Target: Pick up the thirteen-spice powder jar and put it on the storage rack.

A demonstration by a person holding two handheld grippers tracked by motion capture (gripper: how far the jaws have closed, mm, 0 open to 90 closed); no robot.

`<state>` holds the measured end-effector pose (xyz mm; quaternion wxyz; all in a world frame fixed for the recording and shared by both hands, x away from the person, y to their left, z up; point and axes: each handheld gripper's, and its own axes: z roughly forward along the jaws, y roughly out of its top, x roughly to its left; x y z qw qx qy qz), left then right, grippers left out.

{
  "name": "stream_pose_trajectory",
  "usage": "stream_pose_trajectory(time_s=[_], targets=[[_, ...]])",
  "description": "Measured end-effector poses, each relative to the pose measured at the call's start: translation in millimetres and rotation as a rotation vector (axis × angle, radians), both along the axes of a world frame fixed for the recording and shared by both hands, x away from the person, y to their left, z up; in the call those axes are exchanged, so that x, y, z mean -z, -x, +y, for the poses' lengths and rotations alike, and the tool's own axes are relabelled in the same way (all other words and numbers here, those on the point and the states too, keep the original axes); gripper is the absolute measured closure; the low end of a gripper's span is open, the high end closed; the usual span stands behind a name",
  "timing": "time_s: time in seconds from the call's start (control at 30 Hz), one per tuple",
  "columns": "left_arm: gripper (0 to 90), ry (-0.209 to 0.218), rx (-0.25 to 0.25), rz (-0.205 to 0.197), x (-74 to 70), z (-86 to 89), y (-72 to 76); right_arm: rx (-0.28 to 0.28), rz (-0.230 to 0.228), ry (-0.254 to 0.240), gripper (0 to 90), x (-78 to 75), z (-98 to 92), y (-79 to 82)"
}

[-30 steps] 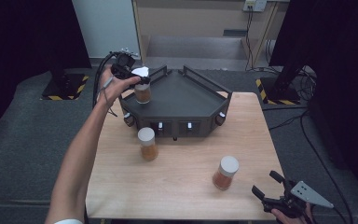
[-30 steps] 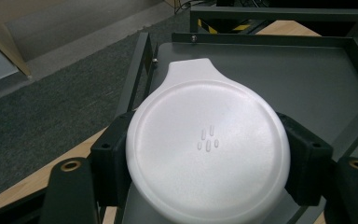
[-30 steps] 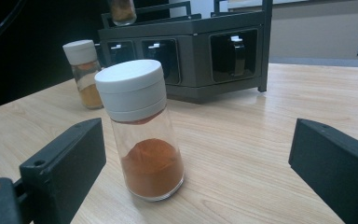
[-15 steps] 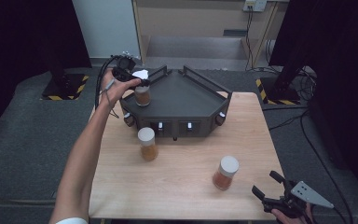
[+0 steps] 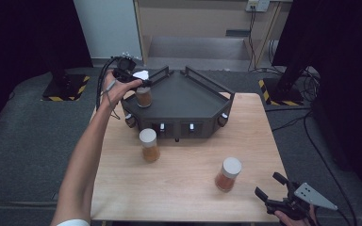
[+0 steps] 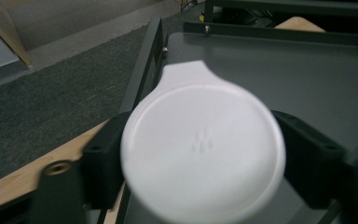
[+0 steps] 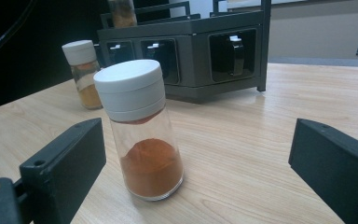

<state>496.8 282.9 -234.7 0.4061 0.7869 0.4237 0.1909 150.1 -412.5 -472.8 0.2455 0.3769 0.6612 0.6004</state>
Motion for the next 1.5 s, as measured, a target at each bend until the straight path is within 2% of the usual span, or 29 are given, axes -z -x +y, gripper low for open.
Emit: stream_pose_trajectory(time_s=[0.1,0.17,0.27,0.33,0.47,0.53,0.63,0.8,1.13,1.2,1.43,1.5], targets=[[8.8,0.058,-0.027,-0.026,-0.9,7.9,5.6,0.002,-0.001,-0.001,4.1,0.1,0.0,0.1],[6.9,0.067,-0.035,-0.047,-5.5,11.7,10.1,0.000,-0.001,0.000,4.1,-0.1,0.1,0.2],[5.0,0.092,-0.026,-0.104,-13.7,18.3,19.3,0.001,-0.001,-0.001,4.1,-0.1,0.1,0.3],[4.7,0.116,-0.006,-0.143,-21.6,23.3,26.5,0.002,-0.001,-0.002,4.1,0.2,0.1,0.1],[4.7,0.130,0.037,-0.209,-34.7,27.9,41.8,0.003,-0.001,-0.003,4.1,0.2,0.3,-0.1],[4.7,0.169,0.056,-0.226,-37.1,32.5,48.0,0.002,0.000,-0.004,4.1,0.4,0.2,-0.2],[4.7,0.149,0.079,-0.252,-44.8,32.8,56.8,0.003,0.000,-0.004,4.1,0.3,0.3,-0.1],[4.7,0.178,0.137,-0.290,-50.8,41.0,69.9,0.006,0.000,-0.003,4.1,0.1,0.5,0.4],[5.6,0.193,0.223,-0.353,-49.2,58.1,107.0,0.006,0.000,-0.004,4.1,0.2,0.6,0.1],[5.6,0.214,0.237,-0.364,-46.9,63.8,116.7,0.006,0.001,-0.004,4.1,0.1,0.7,0.1],[5.9,0.235,0.268,-0.391,-36.8,81.4,148.9,0.007,0.000,-0.003,4.1,0.2,1.1,0.1],[6.0,0.216,0.276,-0.410,-33.3,84.8,160.6,0.006,0.000,-0.003,4.1,0.1,1.1,0.0]])
